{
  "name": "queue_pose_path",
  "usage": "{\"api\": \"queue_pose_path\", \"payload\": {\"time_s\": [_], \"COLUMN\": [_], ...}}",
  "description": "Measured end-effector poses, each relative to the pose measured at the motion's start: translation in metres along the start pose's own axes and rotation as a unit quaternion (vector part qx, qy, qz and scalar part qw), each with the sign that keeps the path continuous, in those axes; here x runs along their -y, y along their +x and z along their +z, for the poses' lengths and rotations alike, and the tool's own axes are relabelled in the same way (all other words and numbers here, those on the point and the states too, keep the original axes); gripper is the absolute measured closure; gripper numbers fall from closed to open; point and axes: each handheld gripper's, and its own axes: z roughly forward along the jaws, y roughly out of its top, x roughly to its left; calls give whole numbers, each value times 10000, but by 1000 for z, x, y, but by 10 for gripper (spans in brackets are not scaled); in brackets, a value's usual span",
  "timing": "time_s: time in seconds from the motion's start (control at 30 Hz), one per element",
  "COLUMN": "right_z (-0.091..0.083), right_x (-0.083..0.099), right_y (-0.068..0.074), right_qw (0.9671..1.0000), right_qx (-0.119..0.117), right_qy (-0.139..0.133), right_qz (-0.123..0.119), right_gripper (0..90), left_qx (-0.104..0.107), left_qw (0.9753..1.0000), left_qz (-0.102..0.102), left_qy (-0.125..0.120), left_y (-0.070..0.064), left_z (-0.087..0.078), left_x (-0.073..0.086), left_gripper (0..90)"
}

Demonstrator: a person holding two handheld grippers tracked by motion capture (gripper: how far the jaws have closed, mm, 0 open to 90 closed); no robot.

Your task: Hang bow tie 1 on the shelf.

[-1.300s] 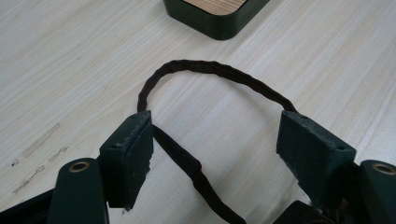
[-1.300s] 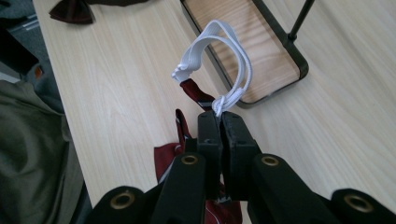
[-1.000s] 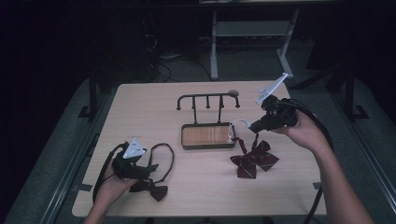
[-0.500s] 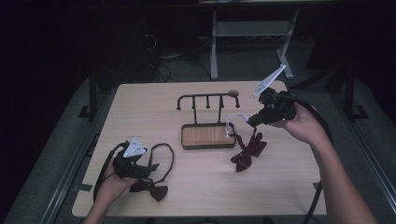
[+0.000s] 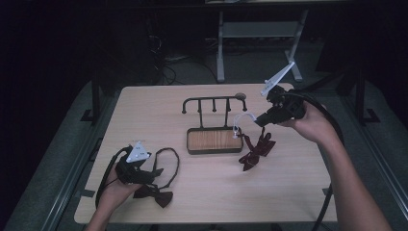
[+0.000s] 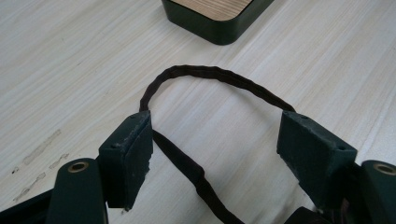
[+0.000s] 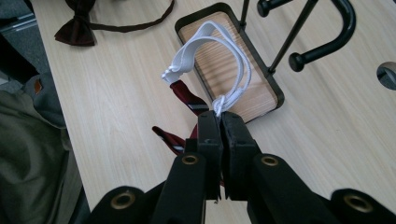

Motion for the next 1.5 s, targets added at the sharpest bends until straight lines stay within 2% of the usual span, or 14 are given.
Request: {"api": "queue_pose_path", "payload": {"time_s": [0.27,0.5,0.63,1.07,1.27,1.5], "right_z": [1,4,4,13,13,14], "right_x": [-6,-14,-16,-14,-10,-8], "right_y": [-10,-23,-30,-51,-57,-61], "right_qw": [10000,9996,9994,9980,9972,9965], "right_qx": [36,131,114,197,236,207], "right_qy": [10,120,77,120,131,142], "right_qz": [65,237,326,592,690,792], "right_gripper": [869,869,869,868,868,867], "left_qx": [-10,3,-15,-23,-16,-11], "left_qw": [10000,10000,10000,10000,10000,10000], "left_qz": [14,-19,-40,-54,-13,-59], "left_qy": [-54,-38,-62,-79,-59,-68], "left_y": [-1,0,-1,0,-1,-1], "left_z": [-1,-3,-4,-4,-4,-4], "left_x": [-1,1,1,1,1,1], "left_gripper": [273,273,274,273,273,274]}}
